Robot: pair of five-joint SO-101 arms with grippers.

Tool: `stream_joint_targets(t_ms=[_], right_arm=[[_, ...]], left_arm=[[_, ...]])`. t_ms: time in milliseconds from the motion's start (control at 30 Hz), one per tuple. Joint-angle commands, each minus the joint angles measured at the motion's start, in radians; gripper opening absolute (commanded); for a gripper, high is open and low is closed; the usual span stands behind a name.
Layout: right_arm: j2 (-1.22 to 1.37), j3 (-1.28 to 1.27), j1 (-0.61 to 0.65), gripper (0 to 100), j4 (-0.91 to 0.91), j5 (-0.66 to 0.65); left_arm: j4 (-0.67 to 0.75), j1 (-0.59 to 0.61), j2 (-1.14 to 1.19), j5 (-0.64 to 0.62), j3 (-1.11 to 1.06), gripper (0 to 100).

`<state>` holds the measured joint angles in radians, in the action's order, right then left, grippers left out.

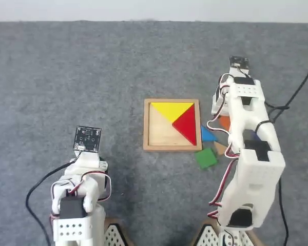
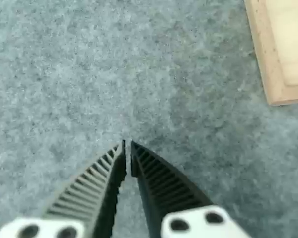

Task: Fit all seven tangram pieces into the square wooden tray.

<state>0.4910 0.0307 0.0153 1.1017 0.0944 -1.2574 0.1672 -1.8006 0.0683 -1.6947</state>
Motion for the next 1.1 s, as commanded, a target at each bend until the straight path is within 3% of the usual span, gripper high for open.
stream_joint_targets(t_ms=[0,233,500,1067], right_arm=[[-0.096,0.04,0.036,12.5,0.031,-0.015],[-0.189,0.044,0.125,12.5,0.07,-0.025],[-0.229,0.087,0.341,9.8,0.073,-0.092],[0.027,0.304,0.587,9.9,0.116,-0.087]], left_arm=[[-0.003,-0.005,-0.017,0.002,0.01,2],[-0.003,-0.005,-0.017,0.002,0.01,2],[-0.003,-0.005,-0.017,0.002,0.01,2],[-0.003,-0.005,-0.017,0.002,0.01,2]])
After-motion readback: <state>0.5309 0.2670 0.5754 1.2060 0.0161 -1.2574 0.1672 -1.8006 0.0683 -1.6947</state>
